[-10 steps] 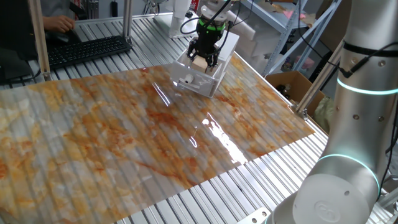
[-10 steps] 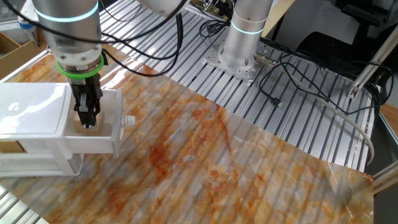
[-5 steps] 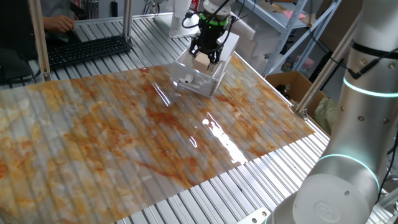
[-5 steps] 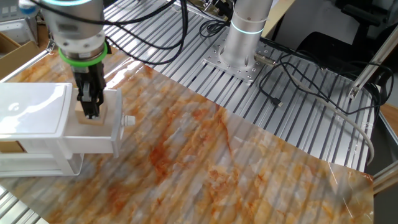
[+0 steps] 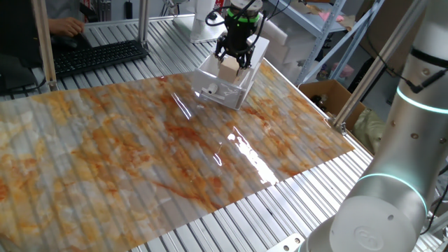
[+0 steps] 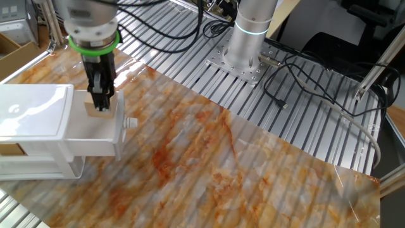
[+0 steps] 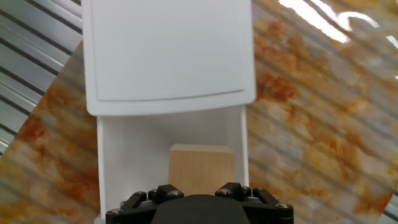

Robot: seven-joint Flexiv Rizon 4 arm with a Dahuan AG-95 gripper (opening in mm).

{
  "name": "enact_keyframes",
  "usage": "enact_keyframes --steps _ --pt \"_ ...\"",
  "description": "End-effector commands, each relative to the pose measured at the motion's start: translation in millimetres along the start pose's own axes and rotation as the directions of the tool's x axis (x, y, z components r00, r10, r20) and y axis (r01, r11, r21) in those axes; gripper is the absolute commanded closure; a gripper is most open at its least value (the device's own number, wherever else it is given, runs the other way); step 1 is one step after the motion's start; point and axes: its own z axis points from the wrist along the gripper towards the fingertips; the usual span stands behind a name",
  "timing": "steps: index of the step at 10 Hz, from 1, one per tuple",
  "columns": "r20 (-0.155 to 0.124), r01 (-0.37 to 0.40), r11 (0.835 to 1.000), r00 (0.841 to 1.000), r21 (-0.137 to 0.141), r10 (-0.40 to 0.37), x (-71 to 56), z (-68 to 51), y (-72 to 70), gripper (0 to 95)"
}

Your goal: Take something out of a drawer

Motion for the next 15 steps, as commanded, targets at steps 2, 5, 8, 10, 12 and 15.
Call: enact_keyframes --steps 2,5,8,10,12,15 --pt "-0.003 -0.013 1.000 1.000 0.011 0.013 10.9 -14.1 -0.8 95.0" --pt "-0.063 -0.011 1.000 0.998 -0.008 0.010 26.3 -32.2 -3.8 95.0" --pt "-0.086 0.030 0.999 0.996 -0.022 -0.032 41.5 -31.7 -5.3 95.0" --pt "-0.112 0.031 0.999 0.993 -0.040 -0.036 42.0 -30.7 -4.5 95.0" --pt "-0.105 0.035 0.999 0.994 -0.036 -0.038 42.9 -28.7 -2.5 95.0" --pt "-0.100 0.075 0.997 0.992 -0.025 -0.077 40.9 -28.5 0.2 95.0"
